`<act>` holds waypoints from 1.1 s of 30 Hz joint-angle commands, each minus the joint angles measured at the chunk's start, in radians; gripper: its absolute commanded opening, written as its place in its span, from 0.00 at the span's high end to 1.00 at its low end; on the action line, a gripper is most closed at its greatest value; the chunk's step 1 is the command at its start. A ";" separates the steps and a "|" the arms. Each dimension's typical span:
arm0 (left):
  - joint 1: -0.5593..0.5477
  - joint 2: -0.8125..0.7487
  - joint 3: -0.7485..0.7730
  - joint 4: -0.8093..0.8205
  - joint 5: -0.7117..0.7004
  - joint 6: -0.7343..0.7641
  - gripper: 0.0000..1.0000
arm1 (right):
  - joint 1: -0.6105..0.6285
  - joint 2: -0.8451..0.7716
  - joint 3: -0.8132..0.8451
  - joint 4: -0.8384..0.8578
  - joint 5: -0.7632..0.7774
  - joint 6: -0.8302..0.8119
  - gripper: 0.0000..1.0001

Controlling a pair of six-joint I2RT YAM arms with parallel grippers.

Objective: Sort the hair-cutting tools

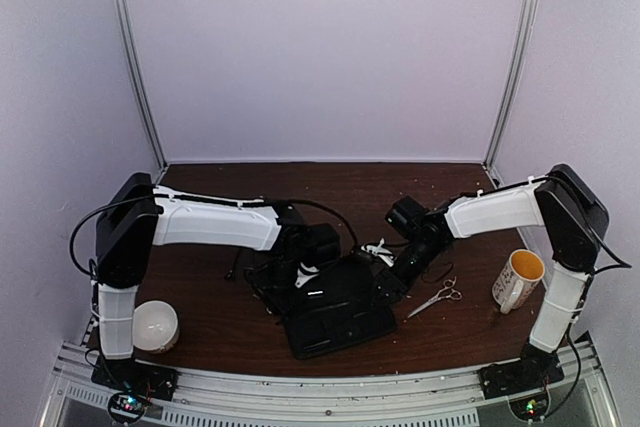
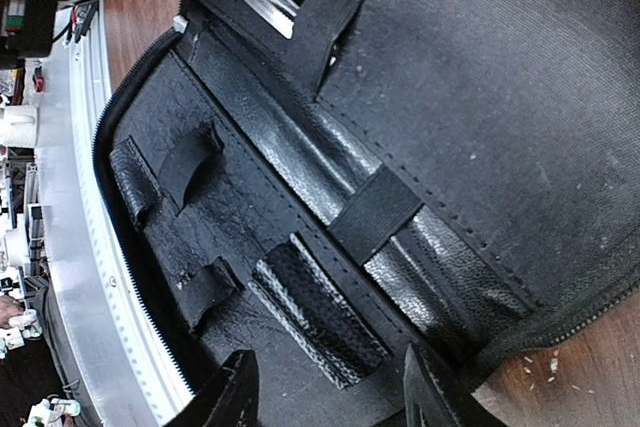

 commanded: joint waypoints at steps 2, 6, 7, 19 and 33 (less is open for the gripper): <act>-0.005 0.057 0.081 0.025 0.018 0.043 1.00 | -0.003 0.013 0.023 -0.021 -0.036 -0.024 0.50; -0.005 0.093 0.134 0.048 0.046 0.063 1.00 | -0.003 0.014 0.022 -0.026 -0.047 -0.031 0.50; -0.005 0.103 0.148 0.051 0.054 0.066 1.00 | -0.003 0.015 0.022 -0.026 -0.048 -0.031 0.50; -0.002 0.151 0.197 0.169 0.127 0.054 1.00 | -0.007 0.010 0.021 -0.035 -0.071 -0.043 0.49; -0.002 0.131 0.151 0.345 0.187 0.066 1.00 | -0.035 0.002 0.029 -0.049 -0.077 -0.057 0.48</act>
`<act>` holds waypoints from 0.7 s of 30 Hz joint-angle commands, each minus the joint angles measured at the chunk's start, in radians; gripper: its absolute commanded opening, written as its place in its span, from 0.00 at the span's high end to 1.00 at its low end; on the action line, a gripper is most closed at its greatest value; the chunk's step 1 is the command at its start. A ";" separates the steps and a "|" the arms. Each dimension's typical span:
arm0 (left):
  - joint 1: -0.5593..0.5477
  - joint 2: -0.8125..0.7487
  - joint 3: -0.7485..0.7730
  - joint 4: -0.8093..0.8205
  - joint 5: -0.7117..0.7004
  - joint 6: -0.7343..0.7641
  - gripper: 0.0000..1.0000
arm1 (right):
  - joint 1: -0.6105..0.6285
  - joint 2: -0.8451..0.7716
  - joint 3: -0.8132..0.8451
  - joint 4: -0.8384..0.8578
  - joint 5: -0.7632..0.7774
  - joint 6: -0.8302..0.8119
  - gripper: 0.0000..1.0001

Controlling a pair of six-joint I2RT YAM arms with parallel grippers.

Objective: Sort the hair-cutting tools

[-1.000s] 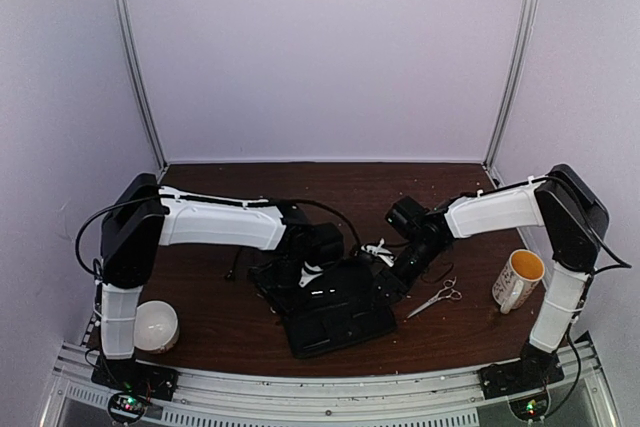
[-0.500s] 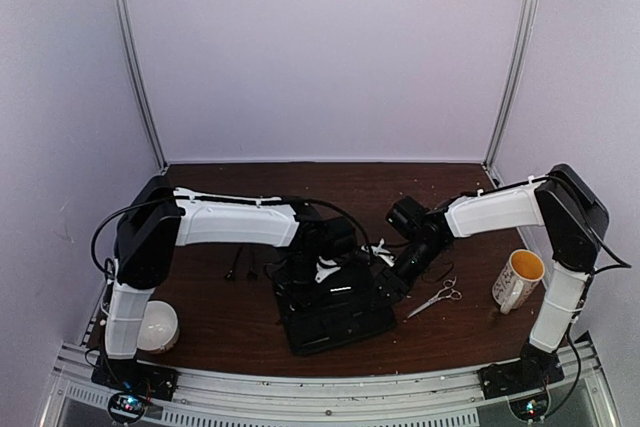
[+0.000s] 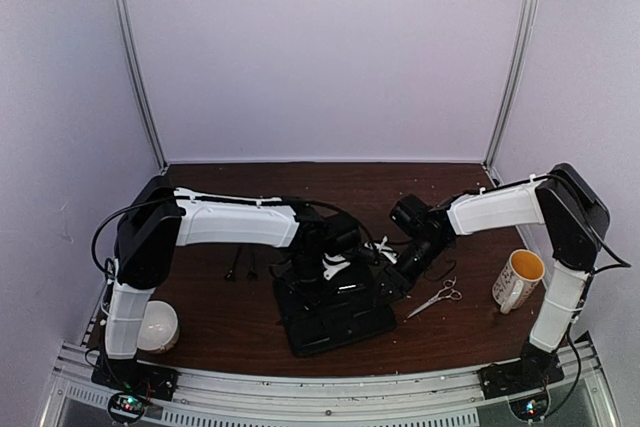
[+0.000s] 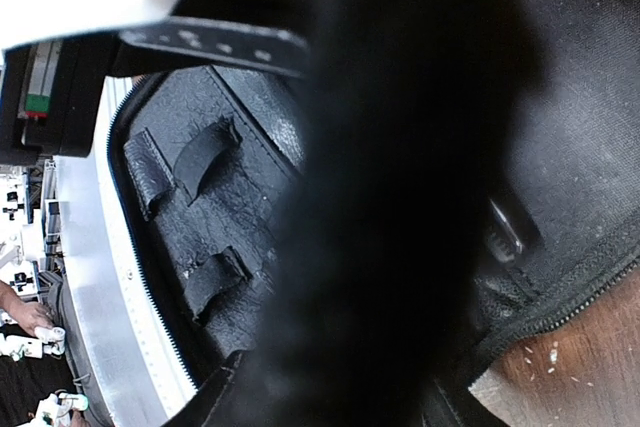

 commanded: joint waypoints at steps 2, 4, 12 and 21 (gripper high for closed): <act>-0.002 -0.001 -0.018 0.215 0.047 0.015 1.00 | -0.006 -0.002 0.025 -0.026 -0.019 -0.026 0.48; -0.002 -0.007 -0.022 0.229 0.048 0.017 1.00 | -0.006 -0.005 0.026 -0.027 -0.019 -0.029 0.48; -0.002 -0.049 -0.059 0.232 0.025 0.019 0.92 | -0.011 -0.017 0.037 -0.057 0.004 -0.067 0.48; -0.002 -0.224 -0.142 0.195 -0.054 0.013 0.67 | -0.081 -0.080 0.041 -0.086 0.002 -0.112 0.47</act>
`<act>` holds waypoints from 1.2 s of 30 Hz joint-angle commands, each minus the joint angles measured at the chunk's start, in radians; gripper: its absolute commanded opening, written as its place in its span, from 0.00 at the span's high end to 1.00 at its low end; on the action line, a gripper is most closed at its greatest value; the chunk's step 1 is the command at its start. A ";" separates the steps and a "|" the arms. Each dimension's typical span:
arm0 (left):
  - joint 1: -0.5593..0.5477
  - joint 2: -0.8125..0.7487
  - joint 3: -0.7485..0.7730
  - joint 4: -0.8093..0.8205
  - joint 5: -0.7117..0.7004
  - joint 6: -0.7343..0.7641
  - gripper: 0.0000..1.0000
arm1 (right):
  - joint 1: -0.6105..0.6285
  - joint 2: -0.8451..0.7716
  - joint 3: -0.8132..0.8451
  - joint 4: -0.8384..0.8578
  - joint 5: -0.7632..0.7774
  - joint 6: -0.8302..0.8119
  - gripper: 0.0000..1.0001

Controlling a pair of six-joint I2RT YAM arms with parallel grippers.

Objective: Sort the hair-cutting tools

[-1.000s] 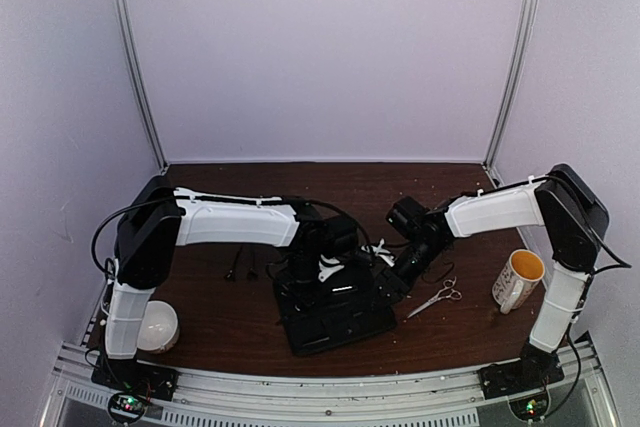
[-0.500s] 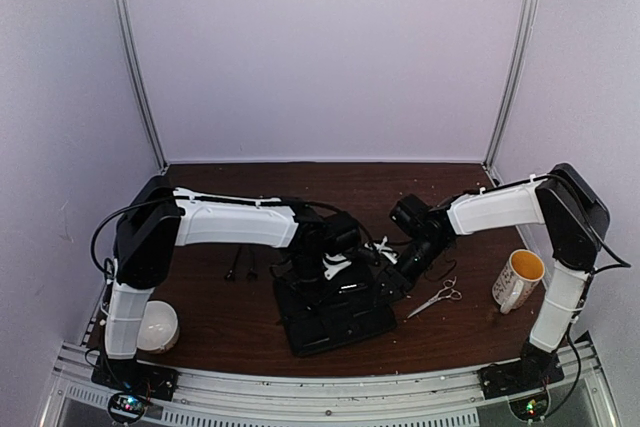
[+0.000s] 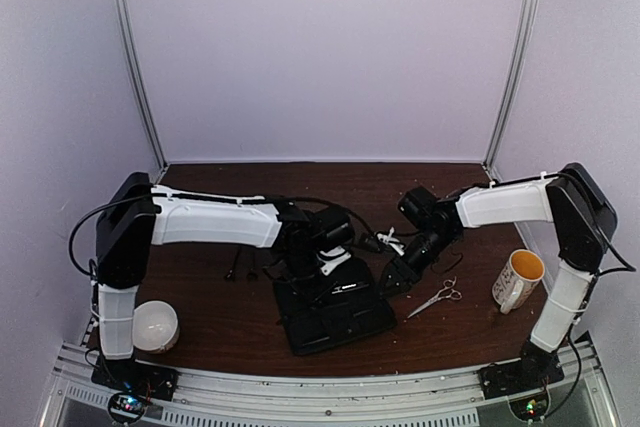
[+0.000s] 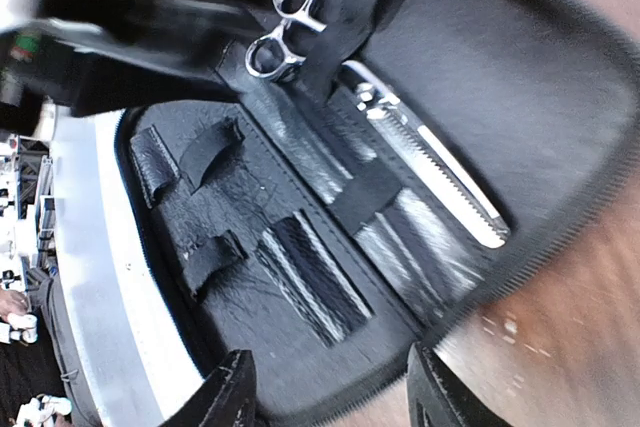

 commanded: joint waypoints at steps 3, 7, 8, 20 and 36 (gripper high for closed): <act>-0.001 -0.200 -0.068 0.021 -0.113 -0.005 0.60 | -0.064 -0.074 0.026 -0.050 -0.009 -0.066 0.47; 0.044 -0.304 -0.122 -0.010 -0.236 -0.070 0.50 | -0.075 -0.123 0.031 -0.074 0.007 -0.113 0.47; 0.076 -0.324 -0.140 -0.025 -0.237 -0.102 0.50 | -0.075 -0.138 0.032 -0.078 0.018 -0.122 0.47; 0.295 -0.413 -0.299 0.029 -0.113 -0.165 0.61 | -0.077 -0.239 0.041 -0.123 0.190 -0.204 0.50; 0.218 -0.332 -0.164 0.214 0.044 -0.016 0.59 | -0.111 -0.550 -0.330 -0.291 0.765 -0.795 0.67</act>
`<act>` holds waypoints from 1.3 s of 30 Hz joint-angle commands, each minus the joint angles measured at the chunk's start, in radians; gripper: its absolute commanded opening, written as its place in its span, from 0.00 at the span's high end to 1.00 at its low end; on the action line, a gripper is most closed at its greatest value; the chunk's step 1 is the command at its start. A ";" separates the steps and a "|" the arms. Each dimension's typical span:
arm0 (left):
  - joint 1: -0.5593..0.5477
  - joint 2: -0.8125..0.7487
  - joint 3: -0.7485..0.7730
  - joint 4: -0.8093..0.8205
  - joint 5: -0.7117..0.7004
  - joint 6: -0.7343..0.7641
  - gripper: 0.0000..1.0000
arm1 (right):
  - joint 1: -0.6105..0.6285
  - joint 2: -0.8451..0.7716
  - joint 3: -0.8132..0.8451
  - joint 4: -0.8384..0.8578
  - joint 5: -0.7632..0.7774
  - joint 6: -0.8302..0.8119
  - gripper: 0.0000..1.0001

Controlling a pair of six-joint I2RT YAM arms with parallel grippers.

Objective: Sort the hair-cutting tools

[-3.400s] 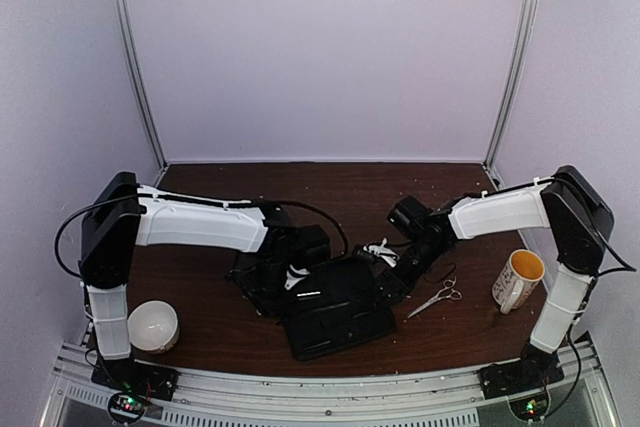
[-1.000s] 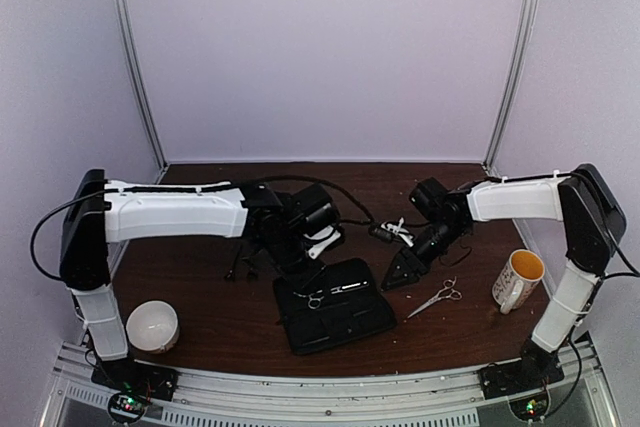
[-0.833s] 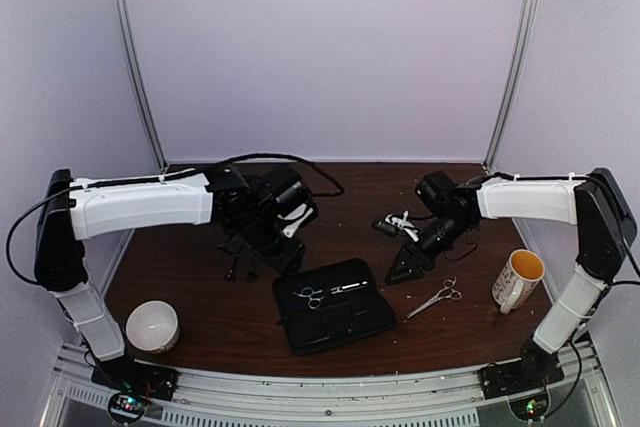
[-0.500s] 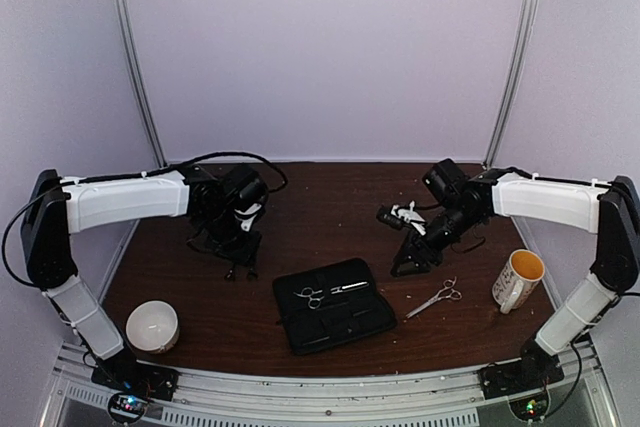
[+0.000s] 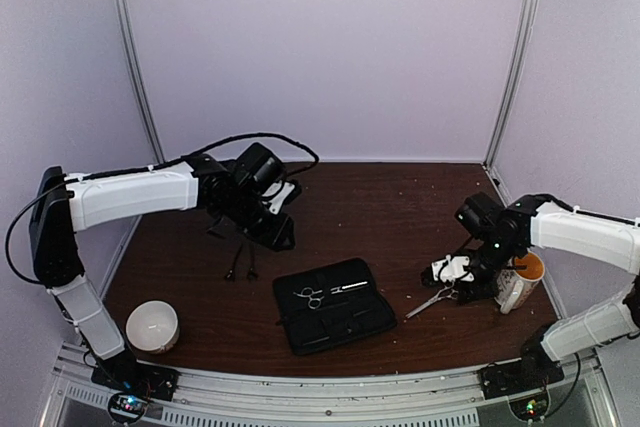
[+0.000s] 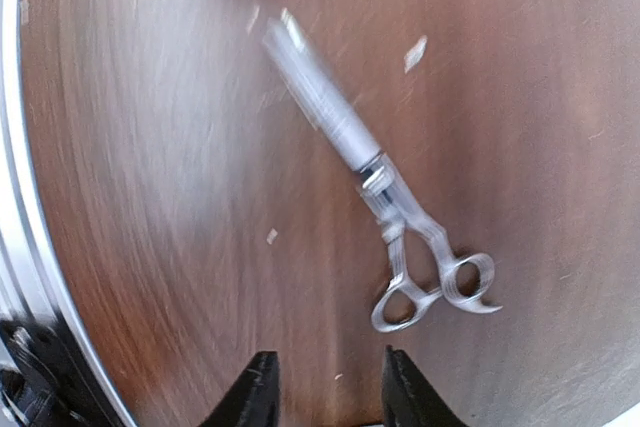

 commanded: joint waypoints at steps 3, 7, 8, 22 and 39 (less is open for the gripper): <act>-0.061 0.075 0.062 0.064 0.052 0.051 0.58 | -0.038 -0.011 -0.125 0.049 0.149 -0.090 0.70; -0.075 0.095 0.069 0.063 0.056 0.047 0.58 | -0.067 0.047 -0.127 0.091 0.140 -0.070 0.71; -0.078 0.100 0.071 0.063 0.057 0.047 0.58 | -0.075 0.061 -0.124 0.096 0.133 -0.068 0.72; -0.085 0.117 0.062 0.071 0.053 0.040 0.57 | -0.091 0.085 -0.110 0.186 0.072 -0.078 0.75; -0.085 0.122 0.038 0.071 0.045 0.032 0.56 | -0.091 0.201 -0.087 0.236 0.064 -0.074 0.83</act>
